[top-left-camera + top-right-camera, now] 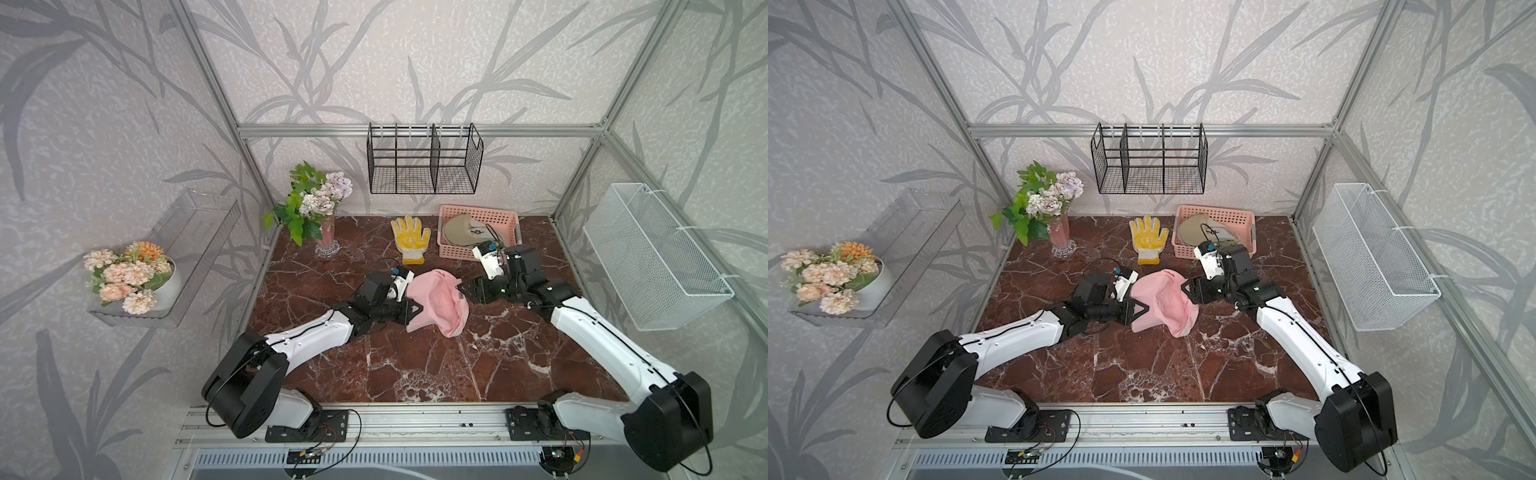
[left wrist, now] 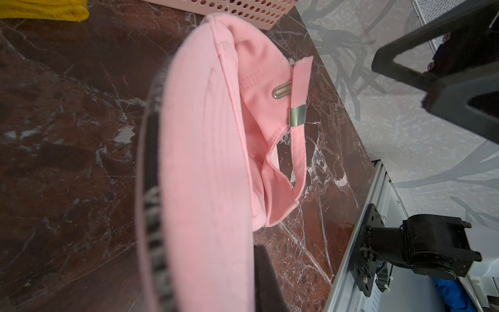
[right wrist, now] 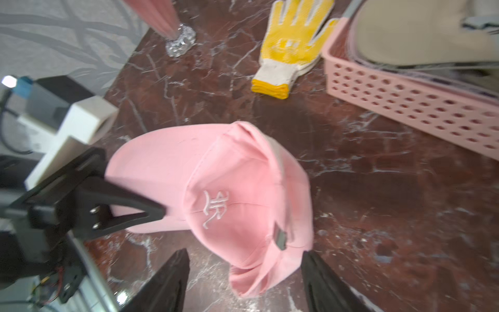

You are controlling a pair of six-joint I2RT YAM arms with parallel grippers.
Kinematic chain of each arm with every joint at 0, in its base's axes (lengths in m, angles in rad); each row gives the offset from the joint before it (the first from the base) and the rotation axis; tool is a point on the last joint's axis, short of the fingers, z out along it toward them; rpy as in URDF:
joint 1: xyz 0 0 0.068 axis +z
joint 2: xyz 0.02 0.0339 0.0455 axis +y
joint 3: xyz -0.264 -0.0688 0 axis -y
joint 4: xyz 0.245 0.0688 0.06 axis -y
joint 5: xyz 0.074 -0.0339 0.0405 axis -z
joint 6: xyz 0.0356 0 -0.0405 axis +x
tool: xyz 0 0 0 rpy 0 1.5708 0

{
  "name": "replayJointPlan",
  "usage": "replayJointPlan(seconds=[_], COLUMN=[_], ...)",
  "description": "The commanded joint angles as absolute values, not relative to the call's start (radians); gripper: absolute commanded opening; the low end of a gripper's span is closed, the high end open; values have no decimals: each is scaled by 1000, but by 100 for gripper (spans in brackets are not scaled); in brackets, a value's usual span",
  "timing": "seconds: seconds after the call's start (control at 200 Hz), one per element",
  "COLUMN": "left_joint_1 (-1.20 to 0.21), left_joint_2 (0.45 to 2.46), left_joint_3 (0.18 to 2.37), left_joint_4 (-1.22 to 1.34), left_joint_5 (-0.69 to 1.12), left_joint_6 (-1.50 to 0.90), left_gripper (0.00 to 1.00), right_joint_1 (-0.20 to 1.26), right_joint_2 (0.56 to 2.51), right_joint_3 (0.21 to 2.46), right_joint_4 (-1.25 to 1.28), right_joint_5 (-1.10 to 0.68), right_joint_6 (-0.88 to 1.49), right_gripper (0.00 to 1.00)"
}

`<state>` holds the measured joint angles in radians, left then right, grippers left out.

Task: Turn the baseball cap inside out
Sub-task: Turn over the baseball cap.

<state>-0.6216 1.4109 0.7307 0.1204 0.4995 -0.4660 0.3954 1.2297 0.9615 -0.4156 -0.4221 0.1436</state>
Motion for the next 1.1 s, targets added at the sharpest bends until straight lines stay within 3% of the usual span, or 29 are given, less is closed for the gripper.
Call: replayJointPlan(seconds=[0.0,0.255,0.45,0.585,0.765,0.905,1.095], left_joint_1=[-618,-618,-620,-621,-621,-620,-619], left_joint_2=[1426,1447,1456,1471,1486,1494,1513], left_joint_3=[757,764,767,768,769,766,761], left_joint_4=[116,108,83,74,61,64,79], left_joint_5=[486,497,503,499,493,488,475], left_joint_6=[-476,-474,-451,-444,-434,-429,-427], left_gripper=[0,0,0,0,0,0,0], right_joint_1=[466,541,548,559,569,577,604], right_joint_2=[1269,1496,1648,1757,1812,1849,1936], right_joint_3=[953,978,1052,1114,1144,1157,1203], right_joint_4=[-429,-325,-361,-425,-482,-494,-518], right_joint_5=[-561,-366,-183,-65,93,123,104], right_joint_6=[131,292,349,360,394,394,383], right_gripper=[65,39,37,41,58,65,66])
